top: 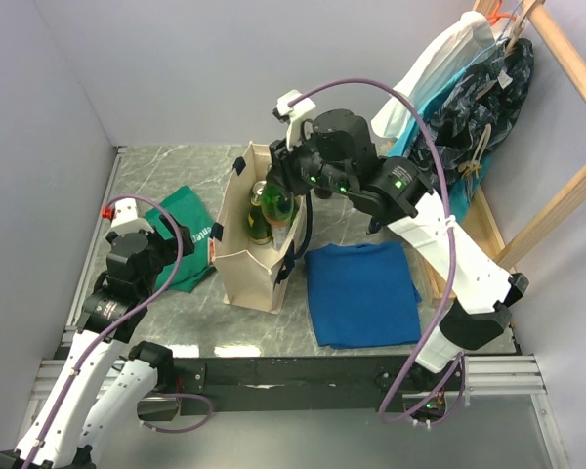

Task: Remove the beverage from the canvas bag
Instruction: Take out the drink from the canvas bag, then place the drink at the center of the board.

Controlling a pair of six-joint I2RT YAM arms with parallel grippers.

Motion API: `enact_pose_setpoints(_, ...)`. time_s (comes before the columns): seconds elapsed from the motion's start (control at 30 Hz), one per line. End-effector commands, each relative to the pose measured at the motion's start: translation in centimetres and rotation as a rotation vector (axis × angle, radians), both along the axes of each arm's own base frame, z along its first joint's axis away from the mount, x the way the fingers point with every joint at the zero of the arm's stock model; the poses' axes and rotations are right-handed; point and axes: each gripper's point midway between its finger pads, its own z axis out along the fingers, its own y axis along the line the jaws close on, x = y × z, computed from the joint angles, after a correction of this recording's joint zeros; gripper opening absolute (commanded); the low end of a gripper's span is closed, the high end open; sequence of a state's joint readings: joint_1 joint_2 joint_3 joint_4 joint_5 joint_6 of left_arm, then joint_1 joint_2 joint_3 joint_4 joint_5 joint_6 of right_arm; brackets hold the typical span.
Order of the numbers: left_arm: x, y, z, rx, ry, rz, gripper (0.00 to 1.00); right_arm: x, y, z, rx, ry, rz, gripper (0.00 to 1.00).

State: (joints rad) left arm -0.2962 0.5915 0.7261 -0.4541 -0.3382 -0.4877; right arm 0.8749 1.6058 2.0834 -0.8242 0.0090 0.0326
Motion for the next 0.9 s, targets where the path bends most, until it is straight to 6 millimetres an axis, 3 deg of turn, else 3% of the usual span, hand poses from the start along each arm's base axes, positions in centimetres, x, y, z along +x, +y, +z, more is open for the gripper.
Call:
enact_pose_setpoints(0.0,0.1,-0.3,2.3,-0.025,-0.059,-0.011,0.96,-1.1,-3.5,11.9,0.232,-0.276,-0.061,0.00)
enact_pose_setpoints(0.5,0.1,-0.4,2.2,-0.025,-0.055,-0.017,0.96,0.2,-7.1,13.2,0.208,-0.351,-0.212,0.00)
enact_pose_setpoints(0.7,0.1,-0.4,2.3,-0.025,-0.058,-0.021,0.96,1.8,-9.1,13.3,0.214,-0.356,-0.285,0.00)
enact_pose_setpoints(0.87,0.1,-0.5,2.3,-0.026,-0.060,-0.022,0.96,4.3,-11.4,12.5,0.216,-0.342,-0.366,0.00)
